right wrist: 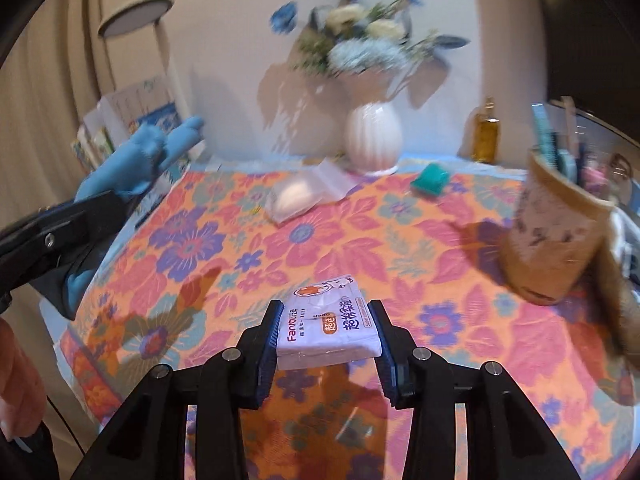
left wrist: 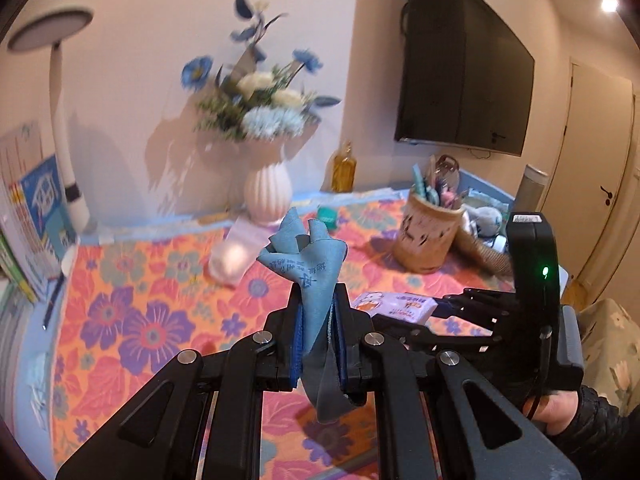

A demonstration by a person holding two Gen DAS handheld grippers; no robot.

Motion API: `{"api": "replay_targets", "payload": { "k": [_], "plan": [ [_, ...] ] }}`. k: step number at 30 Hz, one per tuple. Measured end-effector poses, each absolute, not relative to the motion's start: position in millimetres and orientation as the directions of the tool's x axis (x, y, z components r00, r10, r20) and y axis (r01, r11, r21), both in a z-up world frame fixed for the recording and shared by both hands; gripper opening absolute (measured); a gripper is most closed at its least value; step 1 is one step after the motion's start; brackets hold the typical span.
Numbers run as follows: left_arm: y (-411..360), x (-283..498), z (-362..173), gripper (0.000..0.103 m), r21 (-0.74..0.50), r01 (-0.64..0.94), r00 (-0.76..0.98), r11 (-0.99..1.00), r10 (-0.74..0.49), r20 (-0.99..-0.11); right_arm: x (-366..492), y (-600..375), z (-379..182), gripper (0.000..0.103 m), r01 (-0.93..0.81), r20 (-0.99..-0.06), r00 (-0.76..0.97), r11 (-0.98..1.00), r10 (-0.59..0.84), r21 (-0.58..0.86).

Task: Organize soft objects
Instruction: 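Lift the blue cloth with the left tool while the right tool lifts the wipes packet, then carry the cloth and wipes packet over the amber plate while both tools open to release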

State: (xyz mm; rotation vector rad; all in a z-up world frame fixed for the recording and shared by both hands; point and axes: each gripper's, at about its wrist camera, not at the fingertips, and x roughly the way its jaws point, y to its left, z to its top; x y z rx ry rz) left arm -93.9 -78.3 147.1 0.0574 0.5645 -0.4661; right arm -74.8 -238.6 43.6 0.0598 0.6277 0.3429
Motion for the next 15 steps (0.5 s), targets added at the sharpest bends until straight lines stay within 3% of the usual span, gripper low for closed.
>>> {"api": "replay_targets", "payload": {
  "k": [7,15],
  "plan": [
    [-128,-101,185,0.010,-0.015,0.496,0.758,0.868,-0.441,-0.480,-103,-302,88,0.041,-0.216,-0.432,0.853,0.952,0.293,0.219],
    [-237,-77,213,0.010,0.027,0.618,0.702,0.786,-0.535,-0.470,-127,-407,122,0.041,0.070,-0.317,0.948,0.964,0.016,0.258]
  ]
}}
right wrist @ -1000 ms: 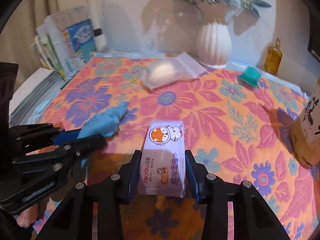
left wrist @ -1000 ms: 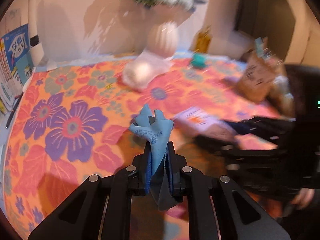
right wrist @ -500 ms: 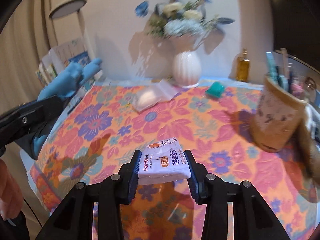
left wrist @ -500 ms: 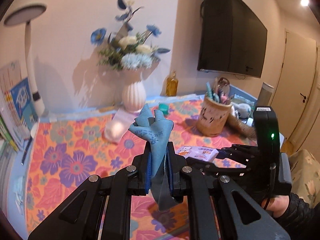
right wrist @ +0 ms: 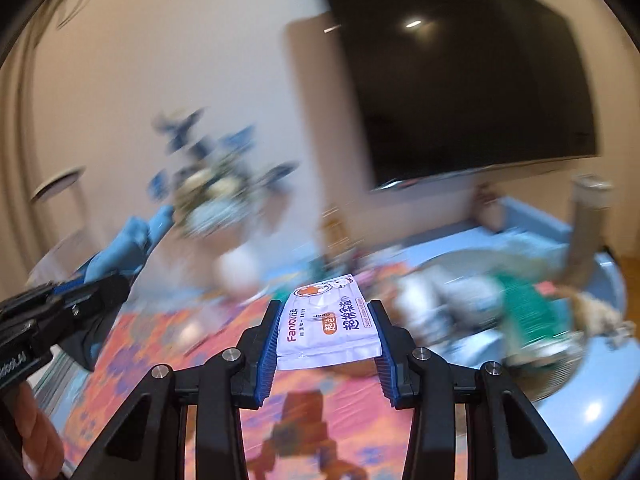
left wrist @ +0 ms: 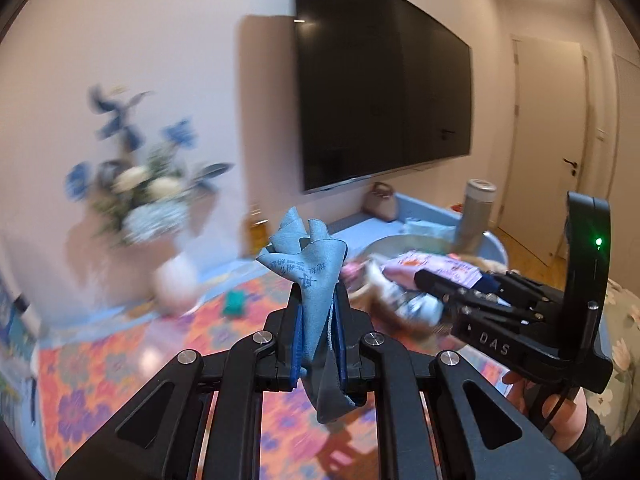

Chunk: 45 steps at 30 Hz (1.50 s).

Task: Organize soft objects
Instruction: 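Carry the cloth and wipes packet over the amber plate while both tools open to release, then move both open tools back over the floral tablecloth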

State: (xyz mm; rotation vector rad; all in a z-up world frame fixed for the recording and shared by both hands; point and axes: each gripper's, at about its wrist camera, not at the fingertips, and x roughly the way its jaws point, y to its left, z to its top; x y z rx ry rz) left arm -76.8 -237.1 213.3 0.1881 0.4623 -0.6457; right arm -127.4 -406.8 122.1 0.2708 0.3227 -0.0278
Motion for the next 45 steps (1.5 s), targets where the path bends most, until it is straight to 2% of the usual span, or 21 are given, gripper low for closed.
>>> {"api": "replay_targets", "payload": {
  "k": [4,8,16,18,19,20,21,22,23,27,31,32,33,35,39,43,45],
  "plan": [
    [-304,-63,208,0.010,0.022,0.684,0.640,0.730,-0.585,-0.499,-129,-474,126,0.041,0.211,-0.317,0.943,0.918,-0.101,0.336],
    [-361,-46,190,0.010,-0.004,0.743,0.563,0.669,-0.630,-0.535,-121,-539,117,0.041,0.333,-0.358,0.914,0.859,-0.192,0.389],
    [-429,-16,133,0.010,-0.062,0.788,0.441,0.612,-0.633,-0.636,-85,-615,75,0.041,0.401,-0.469,0.868,0.786,-0.162,0.470],
    [-437,-13,122,0.014,-0.066,0.789,0.427,0.611,-0.621,-0.657,-78,-620,64,0.042,0.406,-0.495,0.857,0.780,-0.143,0.476],
    [-439,-10,116,0.019,-0.074,0.790,0.412,0.609,-0.617,-0.671,-75,-622,59,0.048,0.410,-0.510,0.850,0.775,-0.134,0.480],
    [-441,-8,112,0.034,-0.087,0.790,0.396,0.607,-0.613,-0.683,-74,-622,54,0.065,0.416,-0.521,0.844,0.768,-0.127,0.486],
    [-440,-8,110,0.041,-0.095,0.789,0.389,0.607,-0.614,-0.687,-76,-624,51,0.071,0.422,-0.527,0.841,0.755,-0.120,0.502],
    [-439,-9,108,0.044,-0.097,0.790,0.386,0.606,-0.614,-0.689,-80,-625,49,0.077,0.426,-0.518,0.846,0.743,-0.124,0.517],
    [-438,-10,106,0.046,-0.093,0.791,0.385,0.604,-0.610,-0.693,-85,-626,48,0.077,0.427,-0.508,0.852,0.735,-0.130,0.527],
    [-426,-18,109,0.047,-0.088,0.801,0.359,0.592,-0.593,-0.721,-107,-627,56,0.077,0.446,-0.487,0.857,0.715,-0.168,0.538],
    [-393,-34,119,0.047,-0.096,0.794,0.377,0.600,-0.610,-0.697,-127,-614,68,0.078,0.431,-0.450,0.874,0.718,-0.182,0.547],
    [-382,-38,123,0.050,-0.099,0.790,0.385,0.605,-0.615,-0.688,-131,-607,72,0.080,0.418,-0.438,0.881,0.727,-0.178,0.544],
    [-372,-40,125,0.064,-0.100,0.783,0.395,0.613,-0.616,-0.682,-132,-599,75,0.080,0.408,-0.431,0.885,0.737,-0.175,0.540],
    [-345,-46,133,0.081,-0.095,0.757,0.445,0.647,-0.616,-0.650,-135,-581,83,0.080,0.392,-0.406,0.895,0.757,-0.182,0.523],
    [-289,-53,150,0.081,-0.083,0.713,0.515,0.696,-0.601,-0.611,-136,-531,101,0.080,0.329,-0.334,0.926,0.812,-0.177,0.482],
    [-218,-53,164,0.081,-0.083,0.614,0.622,0.785,-0.546,-0.561,-126,-479,110,0.080,0.235,-0.317,0.944,0.861,-0.091,0.452],
    [-181,-49,167,0.082,-0.089,0.520,0.688,0.849,-0.479,-0.545,-118,-446,112,0.080,0.184,-0.315,0.948,0.891,-0.049,0.416]
  ]
}}
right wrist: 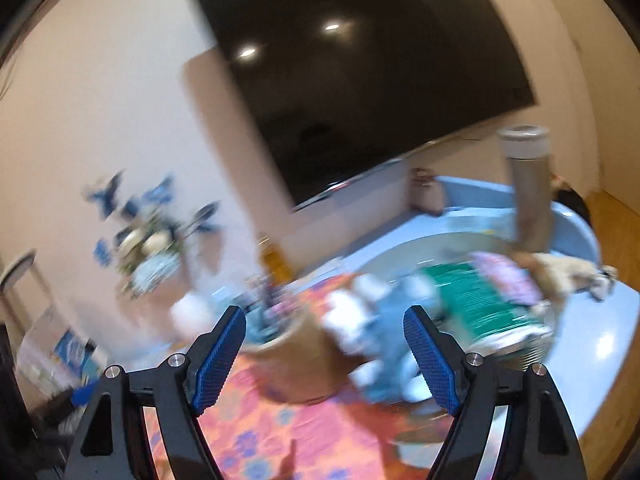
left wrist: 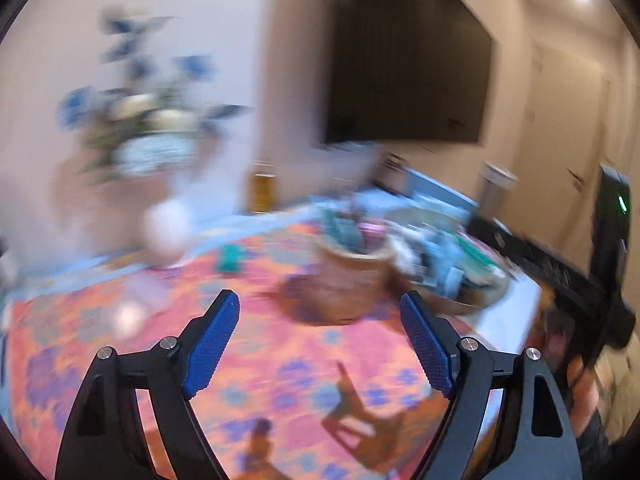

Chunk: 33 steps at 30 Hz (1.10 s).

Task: Organize soft objects
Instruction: 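Move both open tools back over the floral tablecloth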

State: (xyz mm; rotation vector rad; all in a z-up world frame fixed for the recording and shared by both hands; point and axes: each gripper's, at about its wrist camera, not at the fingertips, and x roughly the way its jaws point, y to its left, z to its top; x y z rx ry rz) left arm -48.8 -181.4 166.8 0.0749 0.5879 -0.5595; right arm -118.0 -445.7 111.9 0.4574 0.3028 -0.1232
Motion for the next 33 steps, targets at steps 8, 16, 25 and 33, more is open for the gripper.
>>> {"api": "replay_targets", "payload": {
  "k": [8,16,25,33],
  "plan": [
    [-67,-21,138,0.081,-0.088,0.179,0.781,0.980,-0.196,-0.594,-72,-317,90,0.080,0.012,-0.413,0.904,0.959,0.111,0.282],
    [-25,9,65,0.081,-0.164,0.094,0.729,0.982,-0.181,-0.660,-22,-250,34,0.080,-0.039,-0.580,0.807,0.990,0.113,0.139],
    [-1,25,12,0.082,-0.227,-0.037,0.666,0.973,-0.145,-0.732,9,-257,-17,0.098,0.018,-0.730,0.674,0.986,0.110,0.165],
    [16,22,8,0.082,-0.332,-0.067,0.665,0.941,-0.206,-0.718,17,-233,-22,0.103,0.003,-0.769,0.639,1.000,0.003,0.007]
  ]
}}
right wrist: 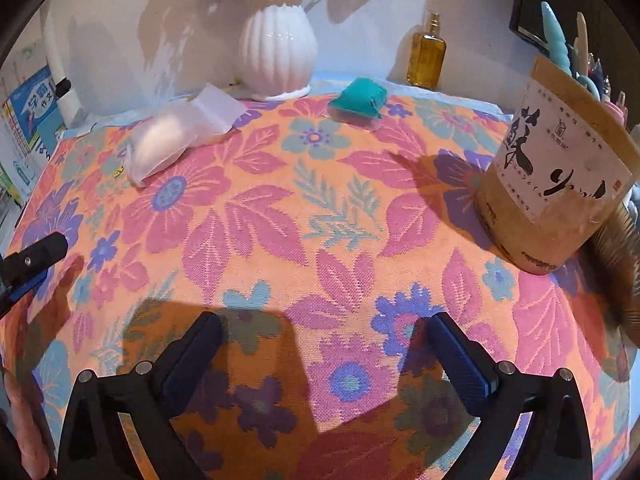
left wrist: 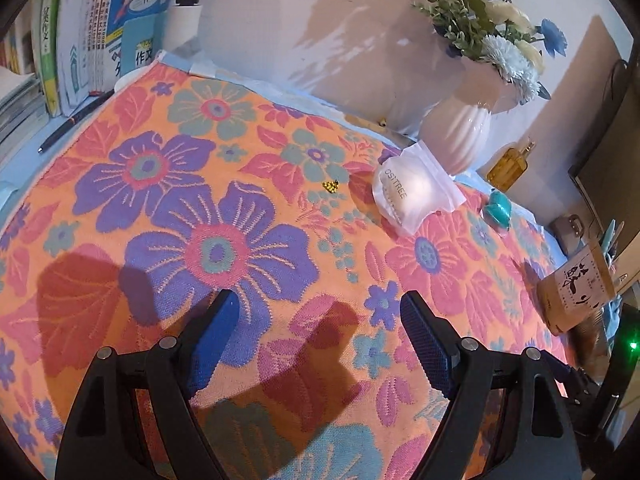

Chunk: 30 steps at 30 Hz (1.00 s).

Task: Organize soft objects
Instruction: 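Move both open tools back over the floral tablecloth, then grasp the clear zip bag with the left tool while the right tool grasps the teal packet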

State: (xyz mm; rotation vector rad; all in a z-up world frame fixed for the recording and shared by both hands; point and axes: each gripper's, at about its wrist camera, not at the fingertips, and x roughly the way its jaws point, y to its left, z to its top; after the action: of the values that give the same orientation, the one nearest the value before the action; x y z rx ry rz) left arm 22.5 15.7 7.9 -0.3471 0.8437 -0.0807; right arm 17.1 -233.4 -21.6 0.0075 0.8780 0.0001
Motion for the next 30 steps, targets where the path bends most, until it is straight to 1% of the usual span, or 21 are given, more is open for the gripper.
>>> {"api": "replay_targets", "payload": {
  "k": [2,8,18,19,22,23,24,25,27,28,30],
  "plan": [
    [14,24,8,0.082,-0.313,-0.067,0.662,0.947,-0.193,-0.724,18,-237,-22,0.103,0.004,-0.772,0.636,1.000,0.018,0.027],
    [4,26,9,0.083,-0.243,-0.048,0.657,0.969,-0.153,-0.738,19,-235,-22,0.103,0.004,-0.771,0.637,1.000,0.011,0.017],
    [3,29,9,0.083,-0.239,-0.050,0.653,0.970,-0.149,-0.743,19,-235,-22,0.103,0.003,-0.771,0.637,1.000,0.010,0.016],
    [2,29,8,0.084,-0.237,-0.050,0.649,0.970,-0.149,-0.746,19,-235,-22,0.103,0.002,-0.772,0.636,1.000,0.012,0.017],
    [1,31,7,0.096,-0.234,-0.029,0.624,0.972,-0.165,-0.764,18,-236,-22,0.103,-0.014,-0.781,0.624,1.000,0.028,0.025],
    [-1,32,5,0.103,-0.225,-0.008,0.606,0.974,-0.175,-0.776,16,-236,-22,0.103,-0.027,-0.788,0.615,0.999,0.035,0.024],
    [-3,33,4,0.102,-0.201,0.007,0.594,0.979,-0.166,-0.787,13,-236,-23,0.103,-0.048,-0.794,0.607,0.999,0.046,0.021],
    [-9,33,3,0.102,-0.150,0.027,0.582,0.988,-0.137,-0.802,7,-236,-23,0.103,-0.080,-0.800,0.597,0.997,0.060,0.016],
    [-25,34,-1,0.102,-0.006,0.073,0.538,0.997,-0.045,-0.842,-2,-237,-23,0.103,-0.126,-0.814,0.574,0.992,0.086,0.016],
    [-29,33,1,0.102,0.024,0.081,0.534,0.996,-0.023,-0.845,-5,-239,-23,0.103,-0.147,-0.829,0.550,0.989,0.098,0.019],
    [-30,33,9,0.102,-0.020,0.087,0.505,0.996,-0.061,-0.861,-3,-240,-21,0.103,-0.164,-0.873,0.476,0.986,0.103,0.027]
  ]
}}
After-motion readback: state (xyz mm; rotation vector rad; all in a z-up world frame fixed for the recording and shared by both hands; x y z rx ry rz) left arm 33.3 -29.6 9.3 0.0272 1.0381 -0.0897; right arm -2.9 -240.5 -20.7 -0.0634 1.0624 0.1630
